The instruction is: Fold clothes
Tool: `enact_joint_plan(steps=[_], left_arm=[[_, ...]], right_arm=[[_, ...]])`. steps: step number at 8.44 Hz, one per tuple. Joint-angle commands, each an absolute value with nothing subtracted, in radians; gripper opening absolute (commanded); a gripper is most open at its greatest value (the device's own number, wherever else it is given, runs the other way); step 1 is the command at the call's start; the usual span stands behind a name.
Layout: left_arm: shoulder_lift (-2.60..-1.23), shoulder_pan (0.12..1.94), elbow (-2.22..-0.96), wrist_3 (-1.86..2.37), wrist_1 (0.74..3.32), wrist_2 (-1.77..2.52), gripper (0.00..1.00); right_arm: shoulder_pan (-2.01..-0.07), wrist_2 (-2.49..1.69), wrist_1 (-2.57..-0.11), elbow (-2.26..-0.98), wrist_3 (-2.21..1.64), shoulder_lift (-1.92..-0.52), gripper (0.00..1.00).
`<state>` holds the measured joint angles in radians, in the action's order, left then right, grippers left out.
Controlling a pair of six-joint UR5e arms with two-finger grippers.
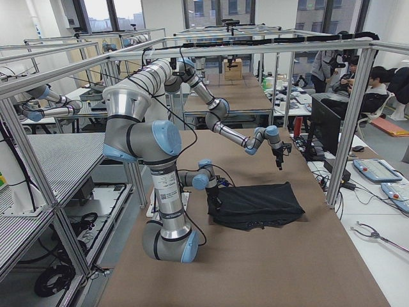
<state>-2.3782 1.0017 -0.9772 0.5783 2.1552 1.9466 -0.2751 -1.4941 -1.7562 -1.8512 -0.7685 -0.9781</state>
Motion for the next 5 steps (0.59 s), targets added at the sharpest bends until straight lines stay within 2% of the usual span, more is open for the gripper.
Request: enact_joint_plan(steps=[1, 3, 5], left_arm=[[-2.378, 1.002, -0.977, 0.578, 2.155, 1.947, 1.00], [-2.378, 1.002, -0.977, 0.578, 2.157, 1.947, 1.00], [-2.376, 1.002, -0.977, 0.578, 2.157, 1.947, 1.00]], right_arm=[[-0.279, -1.494, -1.753, -1.861, -0.769, -0.979, 0.00], [-0.284, -1.493, -1.755, -1.910, -0.773, -1.014, 0.00], [-0.285, -1.493, -1.753, -2.000, -0.791, -1.133, 0.00]])
